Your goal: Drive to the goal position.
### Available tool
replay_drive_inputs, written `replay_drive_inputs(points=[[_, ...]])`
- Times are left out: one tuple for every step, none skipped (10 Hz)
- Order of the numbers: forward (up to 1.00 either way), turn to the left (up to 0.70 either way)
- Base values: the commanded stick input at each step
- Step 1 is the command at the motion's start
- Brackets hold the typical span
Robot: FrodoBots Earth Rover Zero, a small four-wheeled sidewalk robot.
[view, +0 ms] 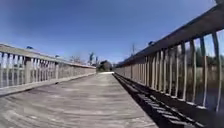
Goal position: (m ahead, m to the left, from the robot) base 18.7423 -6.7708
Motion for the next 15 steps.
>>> replay_drive_inputs(points=[[0.7, 0.27], [0.7, 0.35], [0.7, 0.24], [0.7, 0.0], [0.7, 0.0], [0.7, 0.0], [0.7, 0.0], [0.7, 0.0], [0.7, 0.0], [0.7, 0.0], [0.7, 0.0], [0.7, 0.0], [0.7, 0.0], [0.7, 0.0], [0.7, 0.21]])
